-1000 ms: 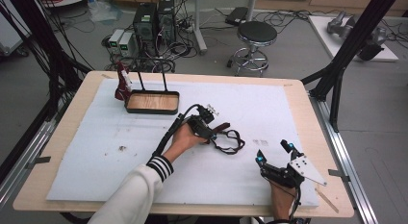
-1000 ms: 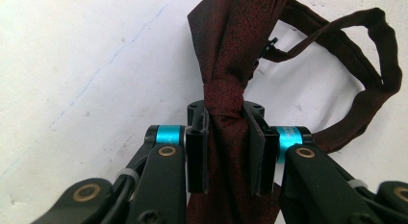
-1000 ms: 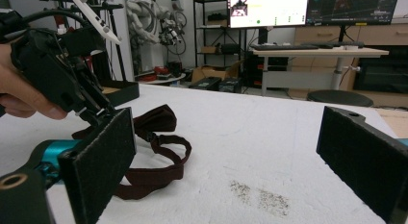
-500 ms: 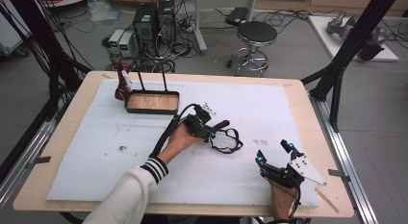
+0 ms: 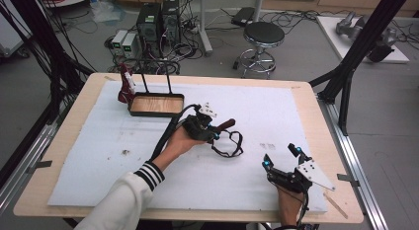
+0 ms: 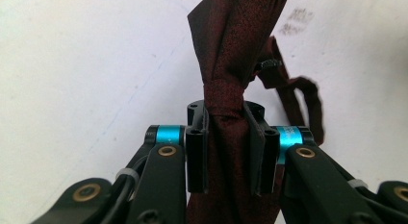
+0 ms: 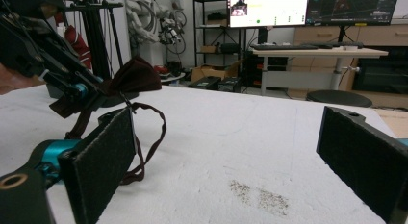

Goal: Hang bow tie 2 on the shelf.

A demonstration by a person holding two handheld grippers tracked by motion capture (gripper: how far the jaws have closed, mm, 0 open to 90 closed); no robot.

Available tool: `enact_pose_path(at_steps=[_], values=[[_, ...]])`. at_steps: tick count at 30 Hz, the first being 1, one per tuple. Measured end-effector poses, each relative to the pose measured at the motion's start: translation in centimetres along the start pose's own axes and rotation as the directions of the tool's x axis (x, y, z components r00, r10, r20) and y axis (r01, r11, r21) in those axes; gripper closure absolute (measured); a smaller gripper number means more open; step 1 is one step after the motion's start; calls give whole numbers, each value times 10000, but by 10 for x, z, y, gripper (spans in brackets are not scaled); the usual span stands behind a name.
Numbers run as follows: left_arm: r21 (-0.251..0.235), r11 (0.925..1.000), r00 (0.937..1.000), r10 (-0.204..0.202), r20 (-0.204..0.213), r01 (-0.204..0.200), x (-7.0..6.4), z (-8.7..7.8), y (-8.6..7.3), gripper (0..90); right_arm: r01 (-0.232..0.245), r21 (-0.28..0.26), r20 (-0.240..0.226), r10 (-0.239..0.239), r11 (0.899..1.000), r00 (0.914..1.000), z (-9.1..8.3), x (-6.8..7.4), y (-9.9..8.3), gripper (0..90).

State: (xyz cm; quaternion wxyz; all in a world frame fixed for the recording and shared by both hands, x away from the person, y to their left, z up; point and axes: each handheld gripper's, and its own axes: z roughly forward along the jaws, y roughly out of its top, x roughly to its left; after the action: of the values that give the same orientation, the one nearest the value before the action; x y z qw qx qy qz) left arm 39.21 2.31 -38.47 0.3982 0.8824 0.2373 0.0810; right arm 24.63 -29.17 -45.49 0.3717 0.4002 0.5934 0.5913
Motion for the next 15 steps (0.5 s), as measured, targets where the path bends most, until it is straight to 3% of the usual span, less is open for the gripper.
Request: enact_pose_path(at_steps=[2,10,15], values=[[-288,9995,9999,-103,30,103,1,-5,0,730,-12,-3,6,12,10000,10000,0,0,0,57],[-910,9958,9999,97,-138,-109,4,-24,-3,729,8,4,5,-8,10000,10000,0,0,0,57],[-1451,9894,9995,-65,-293,22,8,-37,-8,730,15,3,14,-15,10000,10000,0,0,0,57]])
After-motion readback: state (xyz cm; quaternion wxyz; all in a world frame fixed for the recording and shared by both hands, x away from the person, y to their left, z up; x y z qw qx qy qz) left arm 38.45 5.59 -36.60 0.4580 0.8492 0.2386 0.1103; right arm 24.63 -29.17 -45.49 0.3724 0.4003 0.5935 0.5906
